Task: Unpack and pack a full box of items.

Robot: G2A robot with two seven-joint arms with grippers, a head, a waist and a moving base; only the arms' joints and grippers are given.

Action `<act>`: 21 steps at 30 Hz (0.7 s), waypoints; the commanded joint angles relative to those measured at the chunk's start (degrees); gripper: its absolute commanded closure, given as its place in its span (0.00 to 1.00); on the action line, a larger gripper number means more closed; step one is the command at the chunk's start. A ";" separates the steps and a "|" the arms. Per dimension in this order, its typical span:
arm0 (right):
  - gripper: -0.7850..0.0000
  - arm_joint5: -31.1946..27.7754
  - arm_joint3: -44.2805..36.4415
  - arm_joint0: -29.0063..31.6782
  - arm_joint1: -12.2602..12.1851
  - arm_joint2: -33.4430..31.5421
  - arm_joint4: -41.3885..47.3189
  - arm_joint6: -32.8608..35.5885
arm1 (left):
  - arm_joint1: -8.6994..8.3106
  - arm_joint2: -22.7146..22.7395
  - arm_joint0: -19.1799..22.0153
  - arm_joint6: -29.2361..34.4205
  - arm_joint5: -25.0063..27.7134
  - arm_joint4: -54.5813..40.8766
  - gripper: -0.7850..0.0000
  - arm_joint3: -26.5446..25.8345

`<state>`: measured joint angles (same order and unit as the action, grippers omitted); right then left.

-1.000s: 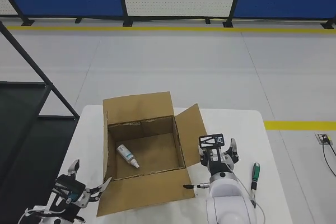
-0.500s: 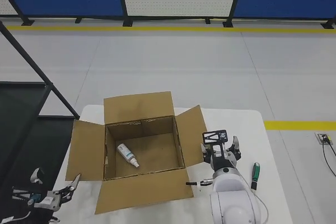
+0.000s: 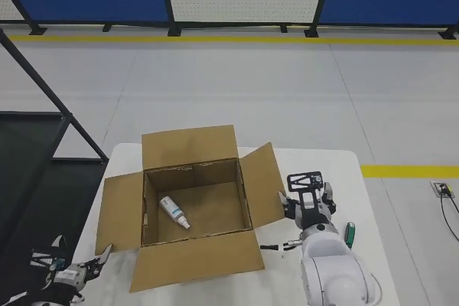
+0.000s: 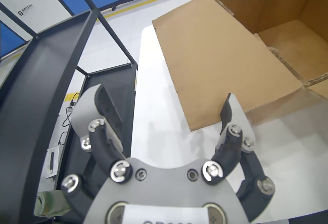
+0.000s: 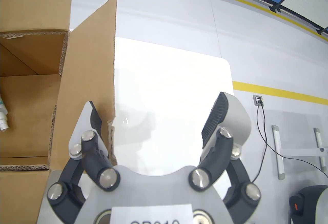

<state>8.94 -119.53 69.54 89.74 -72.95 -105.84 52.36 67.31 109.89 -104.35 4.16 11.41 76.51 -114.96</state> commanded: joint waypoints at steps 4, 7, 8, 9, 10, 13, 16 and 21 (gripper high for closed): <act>0.00 1.67 -4.56 2.31 -0.15 -3.60 -0.15 0.78 | -0.04 0.97 0.26 -0.52 2.17 -2.17 0.00 -0.49; 0.00 1.22 -6.24 3.17 -0.30 -7.25 1.35 3.26 | -0.07 1.60 0.35 -1.14 3.14 -2.77 0.00 -0.30; 0.00 0.46 -6.03 3.23 -0.37 -9.05 2.65 5.22 | -0.06 1.69 0.38 -1.64 3.51 -3.28 0.00 -0.25; 0.00 -0.08 -5.84 2.87 -0.49 -11.32 3.17 7.20 | -0.05 1.84 0.33 -2.02 3.89 -3.88 0.00 -0.17; 0.00 -0.18 -5.55 2.35 -0.58 -13.59 4.02 8.96 | -0.05 2.08 0.25 -2.33 4.22 -4.11 0.00 -0.25; 0.00 -0.21 -3.80 0.90 -0.85 -19.71 6.23 16.11 | 0.00 2.62 -0.15 -3.78 4.78 -4.89 0.00 -0.45; 0.00 -0.21 -3.80 0.90 -0.85 -19.71 6.23 16.11 | 0.07 3.10 -0.58 -5.63 6.14 -6.94 0.00 -0.38; 0.00 -0.21 -3.80 0.90 -0.85 -19.71 6.23 16.11 | 0.08 3.48 -0.65 -6.23 6.57 -7.49 0.00 -0.40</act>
<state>8.74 -123.33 70.44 88.89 -92.64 -99.61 68.41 67.40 113.39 -105.00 -2.10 18.01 68.97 -115.35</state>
